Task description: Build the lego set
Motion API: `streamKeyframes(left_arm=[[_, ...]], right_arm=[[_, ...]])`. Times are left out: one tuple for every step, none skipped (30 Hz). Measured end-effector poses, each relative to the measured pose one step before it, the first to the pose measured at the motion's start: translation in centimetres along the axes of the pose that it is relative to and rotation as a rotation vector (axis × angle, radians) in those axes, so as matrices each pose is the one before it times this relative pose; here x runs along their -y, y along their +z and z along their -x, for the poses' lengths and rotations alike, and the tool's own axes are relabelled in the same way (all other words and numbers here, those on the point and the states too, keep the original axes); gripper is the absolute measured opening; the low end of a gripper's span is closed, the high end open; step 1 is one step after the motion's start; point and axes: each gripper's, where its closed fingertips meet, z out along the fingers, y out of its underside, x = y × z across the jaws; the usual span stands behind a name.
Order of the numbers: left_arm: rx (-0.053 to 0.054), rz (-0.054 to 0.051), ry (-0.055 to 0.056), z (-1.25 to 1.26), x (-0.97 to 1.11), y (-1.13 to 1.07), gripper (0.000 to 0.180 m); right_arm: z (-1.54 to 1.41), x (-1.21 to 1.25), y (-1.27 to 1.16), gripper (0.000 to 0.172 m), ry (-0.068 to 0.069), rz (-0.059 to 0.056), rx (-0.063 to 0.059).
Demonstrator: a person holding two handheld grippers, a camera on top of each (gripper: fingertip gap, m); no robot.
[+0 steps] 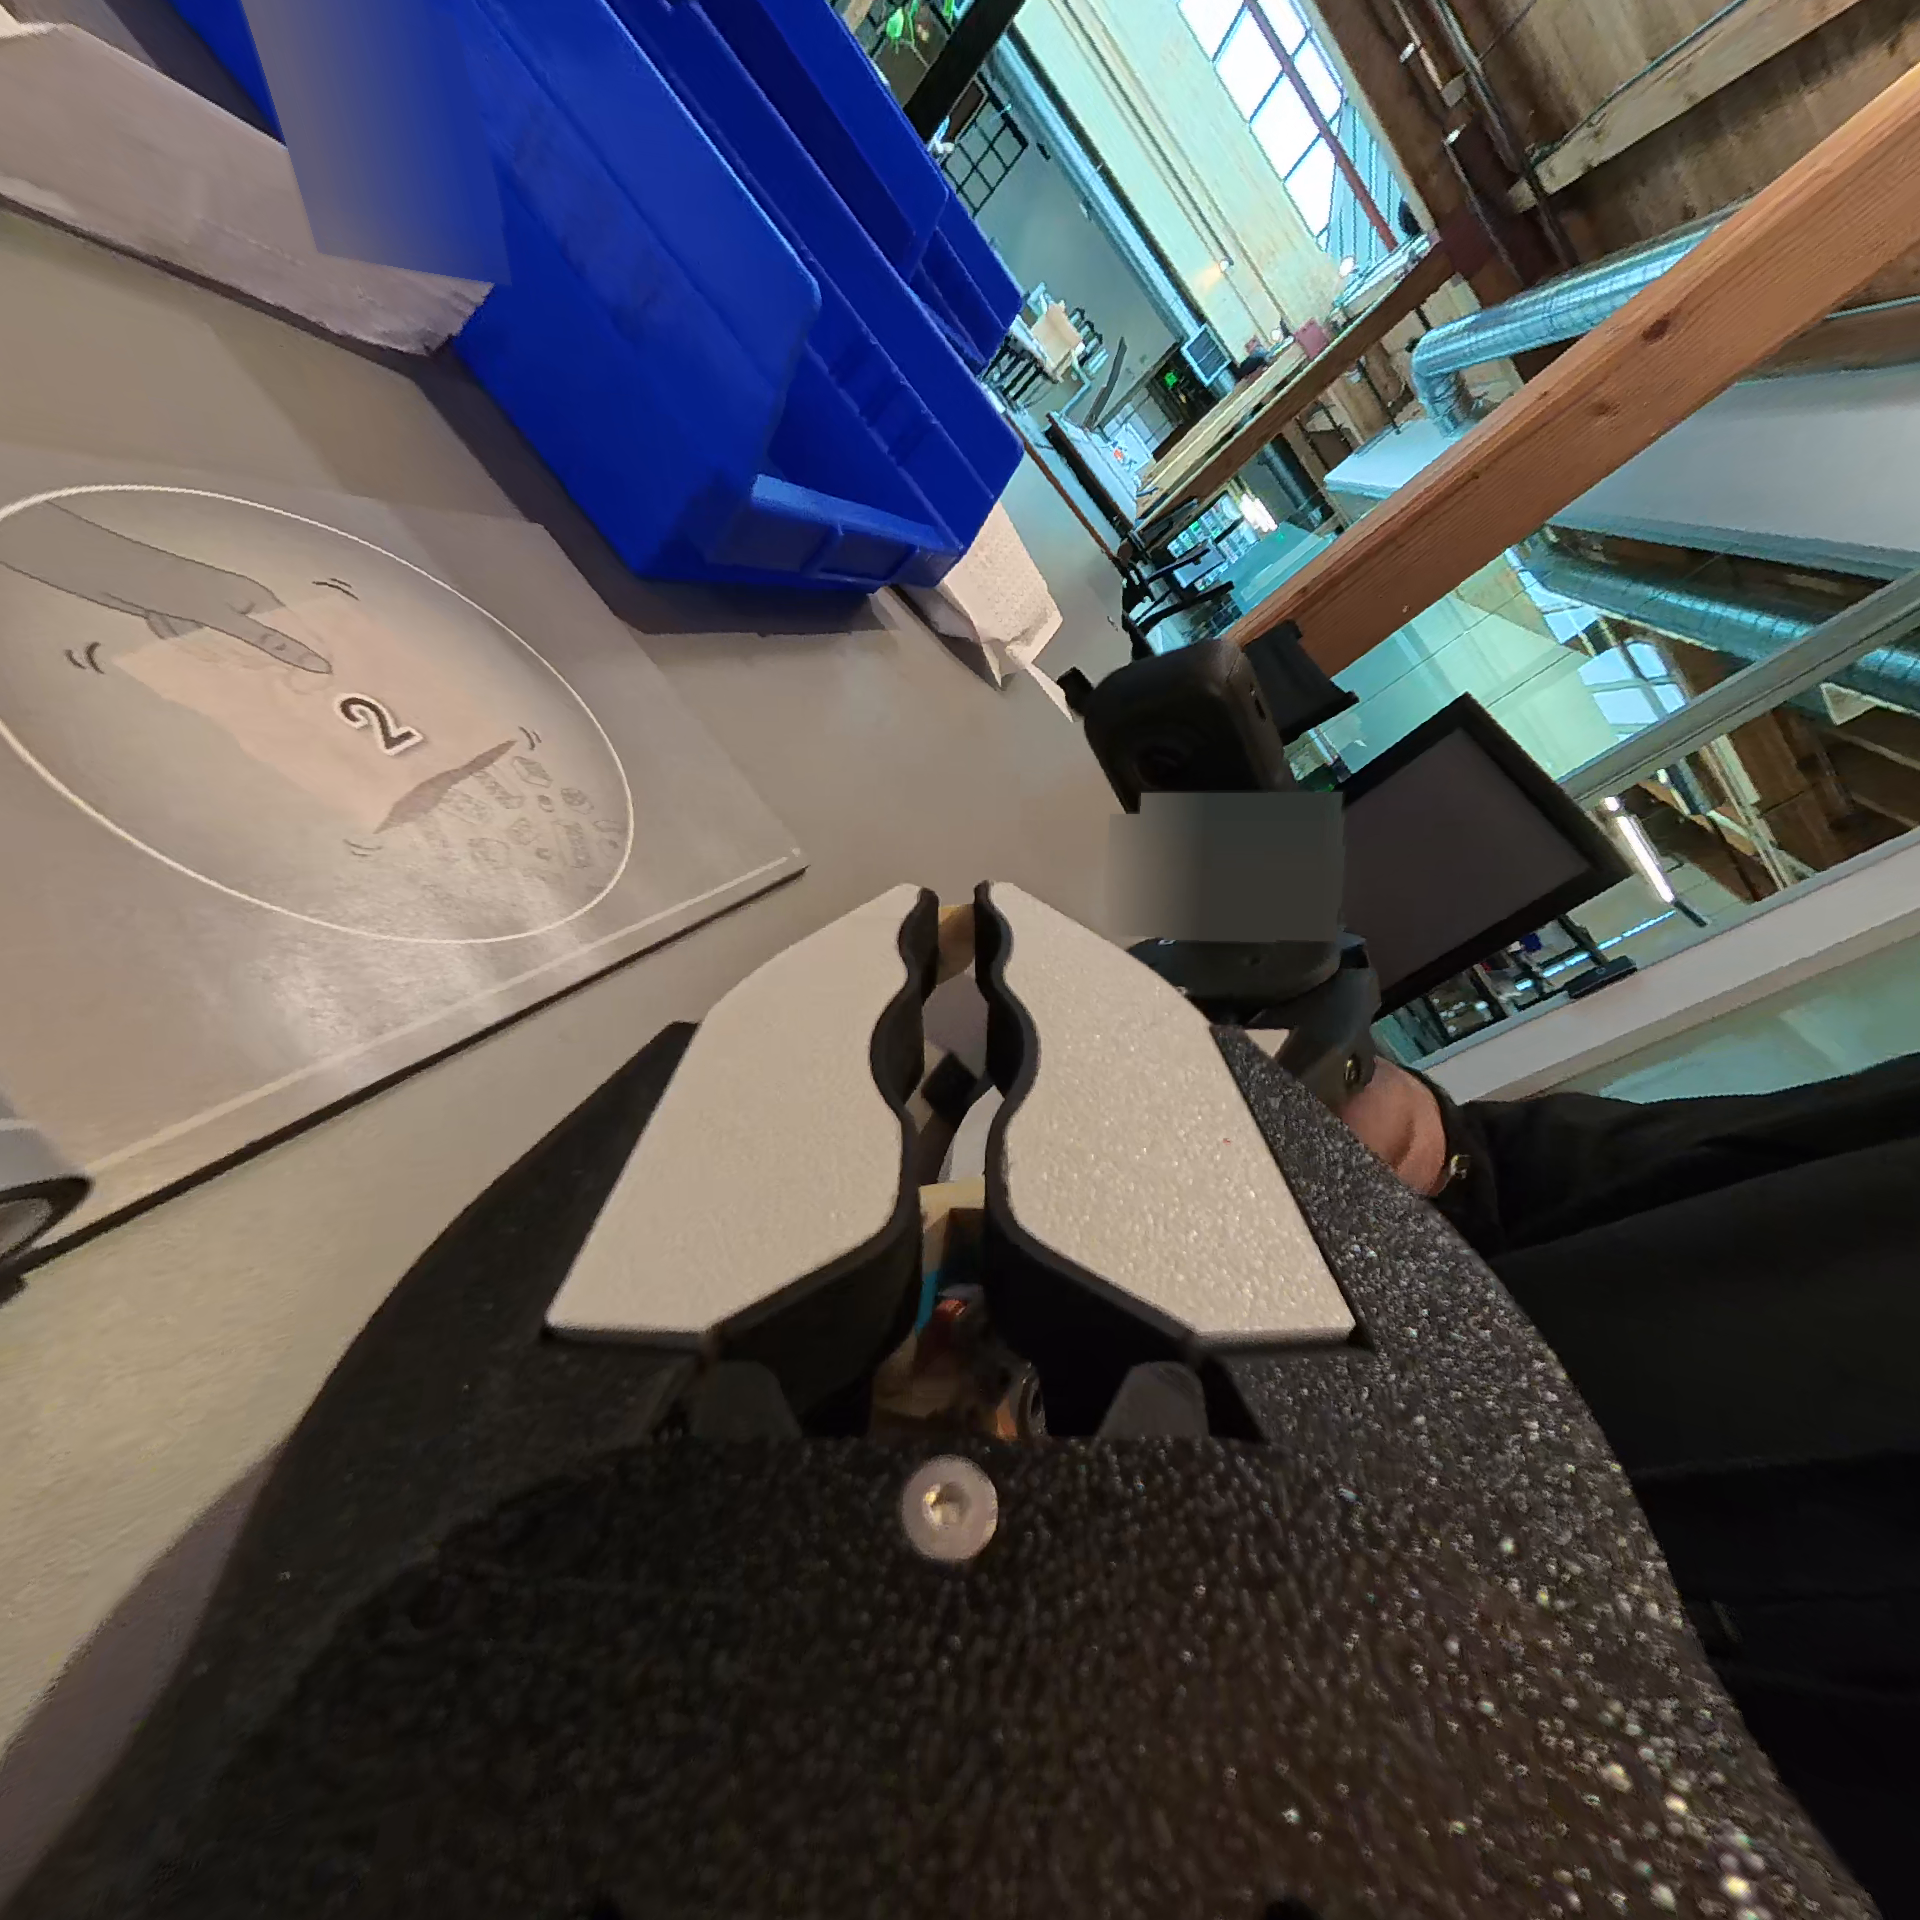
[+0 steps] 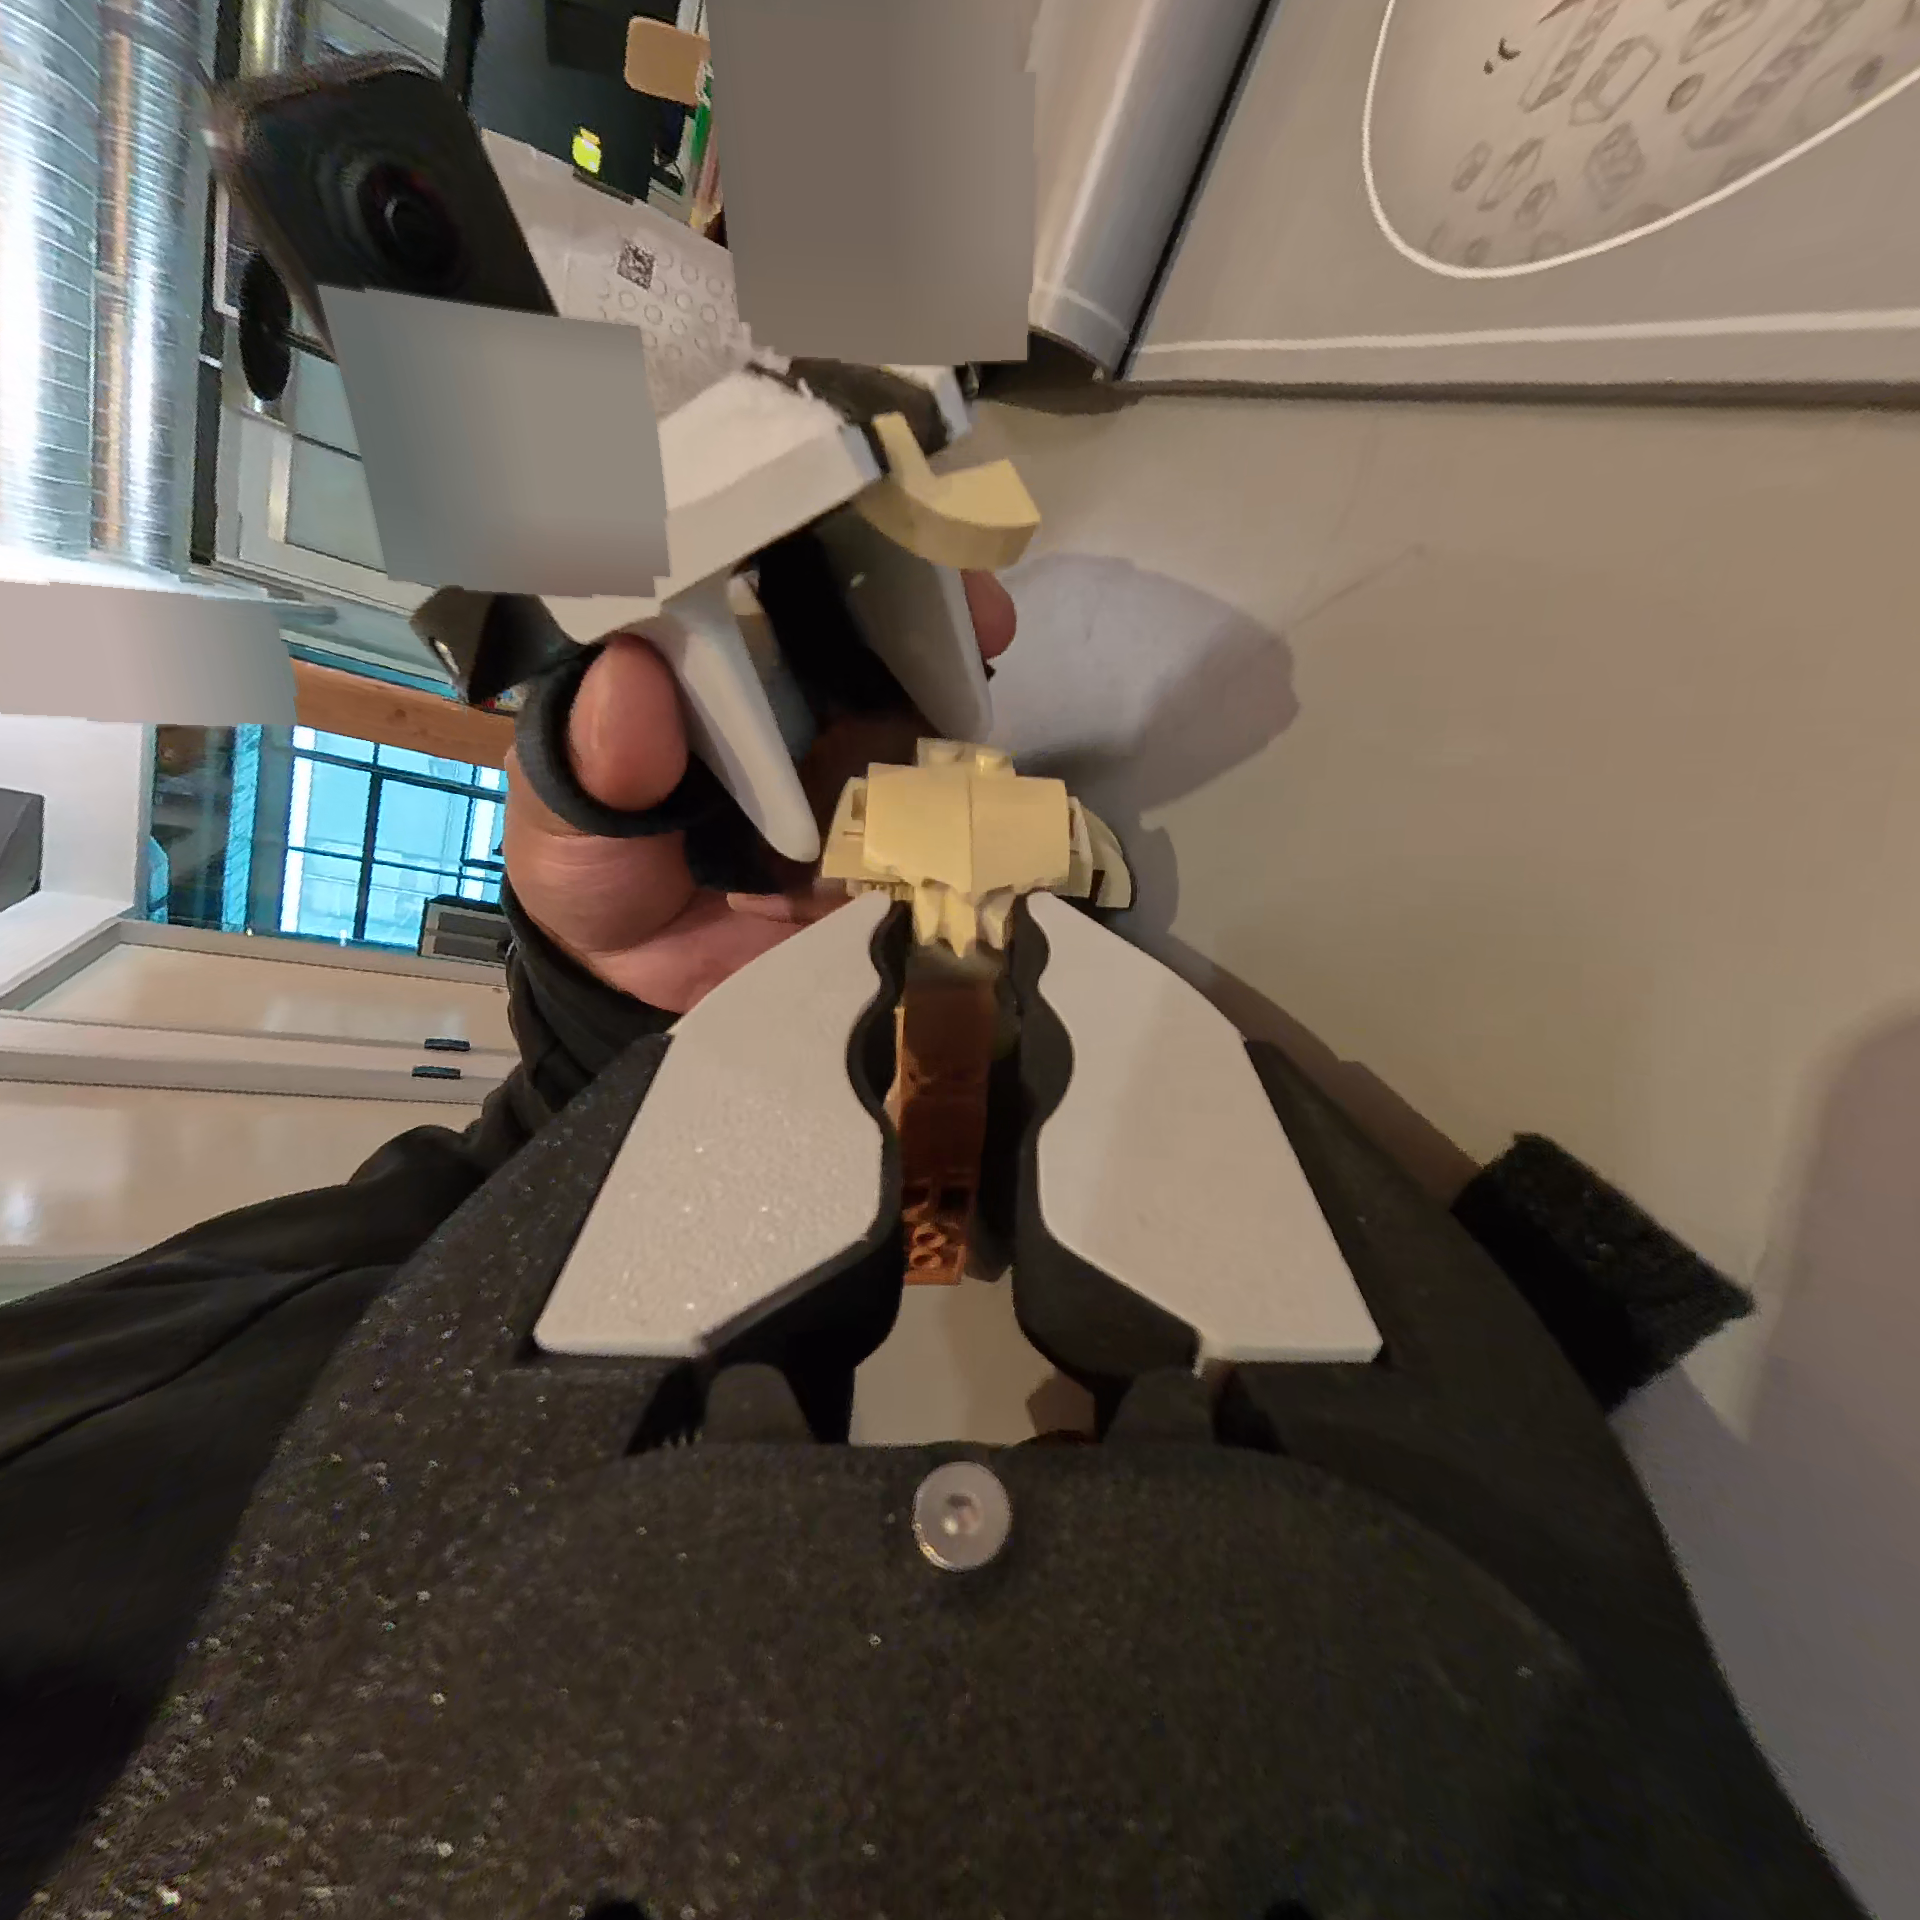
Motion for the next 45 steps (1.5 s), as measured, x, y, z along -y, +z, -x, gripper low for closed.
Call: streamKeyframes(left_arm=[[-0.0145, -0.0088, -0.0124, -0.112, 0.163, -0.169, 0.006], [-0.0139, -0.0124, -0.0109, -0.152, 0.232, -0.225, 0.006], [-0.0127, -0.0132, -0.0036, -0.218, 0.28, -0.279, 0.006], [-0.012, -0.0178, 0.0048, -0.301, 0.386, -0.331, 0.006], [-0.0087, -0.0209, 0.0082, -0.315, 0.423, -0.379, 0.006], [-0.0105, -0.0217, 0.0079, -0.394, 0.452, -0.376, 0.006], [-0.0127, -0.0244, 0.0079, -0.46, 0.468, -0.37, 0.006], [-0.0104, -0.0254, 0.0067, -0.481, 0.443, -0.35, 0.006], [-0.0076, -0.0242, 0.0063, -0.479, 0.383, -0.297, 0.006], [-0.0044, -0.0228, 0.0064, -0.445, 0.281, -0.236, 0.006], [-0.0018, -0.0234, 0.0039, -0.425, 0.181, -0.162, 0.006], [-0.0021, -0.0243, -0.0017, -0.4, 0.056, -0.053, 0.006], [-0.0063, -0.0313, -0.0084, -0.421, -0.033, 0.044, 0.006], [-0.0133, -0.0373, -0.0166, -0.467, -0.111, 0.146, 0.006], [-0.0166, -0.038, -0.0232, -0.416, -0.183, 0.175, 0.006], [-0.0142, -0.0405, -0.0257, -0.298, -0.15, 0.16, 0.006], [-0.0159, -0.0445, -0.0268, -0.245, -0.072, 0.114, 0.006], [-0.0118, -0.0441, -0.0292, -0.143, -0.041, 0.063, 0.006], [-0.0106, -0.04, -0.0303, -0.097, -0.052, 0.073, 0.006], [-0.0065, -0.0338, -0.0278, -0.04, -0.111, 0.071, 0.006], [-0.013, -0.0369, -0.0247, -0.143, -0.03, 0.057, 0.006], [-0.015, -0.0349, -0.0246, -0.187, 0.003, 0.062, 0.006], [-0.0151, -0.0346, -0.0239, -0.208, 0.058, 0.071, 0.006], [-0.0192, -0.0375, -0.0208, -0.269, 0.127, 0.063, 0.006], [-0.0223, -0.039, -0.0213, -0.299, 0.163, 0.046, 0.006], [-0.0195, -0.0357, -0.0219, -0.218, 0.109, 0.034, 0.006], [-0.0181, -0.0322, -0.0223, -0.139, 0.076, 0.042, 0.006], [-0.0184, -0.0198, -0.0214, -0.069, -0.124, 0.049, 0.006], [-0.0168, -0.0121, -0.0251, 0.024, -0.25, 0.044, 0.005], [-0.0216, -0.01, -0.0292, -0.006, -0.284, 0.006, 0.006], [-0.0249, -0.0263, -0.0328, -0.093, 0.0, -0.057, 0.006], [-0.0132, -0.0188, -0.0246, 0.014, -0.009, -0.076, 0.006], [-0.0068, -0.0094, -0.009, 0.028, -0.049, -0.044, 0.006], [0.0019, -0.0051, 0.0026, 0.086, -0.035, -0.04, 0.006], [0.0072, -0.0056, 0.0054, 0.123, 0.013, -0.04, 0.006], [0.0053, -0.0001, 0.0021, 0.1, -0.072, -0.006, 0.006], [-0.0022, 0.0013, -0.0036, 0.022, -0.14, 0.026, 0.006], [-0.0049, -0.0071, -0.0094, -0.021, -0.013, 0.017, 0.006], [-0.0061, -0.0094, -0.0101, -0.032, 0.045, 0.009, 0.006], [-0.0077, -0.0067, -0.0054, -0.04, 0.041, -0.006, 0.006], [-0.0042, -0.0021, -0.0046, 0.026, 0.006, -0.008, 0.006], [-0.0054, -0.0036, -0.0071, 0.011, 0.016, -0.009, 0.006], [-0.0115, -0.0092, -0.0077, -0.091, 0.072, -0.019, 0.006], [-0.0159, -0.0136, -0.0084, -0.161, 0.102, -0.013, 0.006], [-0.0152, -0.0132, -0.0079, -0.167, 0.112, 0.007, 0.006]], right_arm=[[0.185, 0.07, 0.003, 0.018, -0.0178, -0.007, 0.0033], [0.242, 0.14, -0.055, 0.018, -0.0293, -0.0145, 0.0004], [0.137, 0.227, -0.115, 0.018, -0.0336, -0.02, -0.0093], [0.236, 0.324, -0.156, 0.018, -0.0386, -0.0247, -0.003], [0.386, 0.511, -0.205, 0.017, -0.0455, -0.0378, 0.0076], [0.167, 0.589, -0.281, 0.017, -0.0562, -0.0424, -0.0077], [-0.134, 0.554, -0.286, 0.017, -0.063, -0.0345, -0.0301], [-0.108, 0.65, -0.311, 0.017, -0.0673, -0.0413, -0.027], [-0.006, 0.764, -0.341, 0.017, -0.0634, -0.0504, -0.0175], [-0.055, 0.708, -0.316, 0.017, -0.0563, -0.0449, -0.0178], [-0.151, 0.643, -0.271, 0.017, -0.0469, -0.0407, -0.0226], [-0.205, 0.631, -0.227, 0.017, -0.0405, -0.0426, -0.0247], [-0.179, 0.601, -0.176, 0.017, -0.0372, -0.0423, -0.022], [-0.158, 0.545, -0.151, 0.017, -0.0344, -0.0416, -0.0197], [-0.173, 0.483, -0.105, 0.017, -0.0296, -0.038, -0.0199], [-0.107, 0.429, -0.097, 0.017, -0.0228, -0.0356, -0.0159], [-0.036, 0.428, -0.108, 0.017, -0.015, -0.0349, -0.0093], [-0.009, 0.407, -0.118, 0.017, -0.0109, -0.0312, -0.0084], [-0.038, 0.347, -0.123, 0.017, -0.0151, -0.0249, -0.0128], [-0.08, 0.332, -0.119, 0.017, -0.0216, -0.024, -0.0181], [-0.002, 0.303, -0.117, 0.017, -0.0263, -0.021, -0.0149], [0.068, 0.243, -0.102, 0.017, -0.0275, -0.0162, -0.0108], [0.077, 0.151, -0.084, 0.017, -0.0293, -0.0109, -0.0121], [0.05, 0.044, -0.045, 0.017, -0.0324, -0.0046, -0.0163], [0.062, 0.027, -0.049, 0.017, -0.0305, -0.0045, -0.0164], [0.091, 0.08, -0.058, 0.017, -0.0231, -0.0081, -0.0128], [0.146, 0.137, -0.074, 0.017, -0.0178, -0.0102, -0.0081], [0.13, 0.221, -0.088, 0.017, -0.0152, -0.0146, -0.0074], [0.146, 0.245, -0.073, 0.017, -0.0154, -0.015, -0.0049], [0.089, 0.204, -0.042, 0.017, -0.0128, -0.0115, -0.006], [0.032, 0.099, -0.032, 0.017, -0.0087, -0.0054, -0.0041], [-0.022, 0.049, -0.04, 0.017, -0.0004, -0.0031, -0.0026], [-0.039, 0.03, -0.038, 0.017, 0.0022, -0.0022, -0.0019], [-0.087, -0.007, -0.038, 0.017, 0.0041, -0.0001, -0.0037], [-0.116, 0.05, -0.03, 0.017, 0.0025, -0.0036, -0.0069], [-0.069, 0.117, -0.034, 0.017, -0.0016, -0.0065, -0.0053], [-0.06, 0.114, -0.03, 0.017, -0.0044, -0.0065, -0.0063], [-0.009, 0.038, -0.019, 0.017, -0.0059, -0.0021, -0.0032], [0.036, -0.036, -0.009, 0.017, -0.0034, 0.0016, 0.0004], [0.041, -0.027, -0.024, 0.017, -0.0019, 0.0005, 0.0004], [-0.005, -0.015, -0.021, 0.017, -0.0034, 0.0003, -0.0024], [0.005, -0.012, -0.017, 0.017, -0.0041, 0.0009, -0.0007], [0.034, -0.037, 0.012, 0.017, -0.0036, 0.0015, 0.001], [0.065, -0.049, 0.021, 0.017, -0.0037, 0.0028, 0.0014], [0.108, -0.038, 0.016, 0.017, -0.0058, 0.002, 0.0024]])
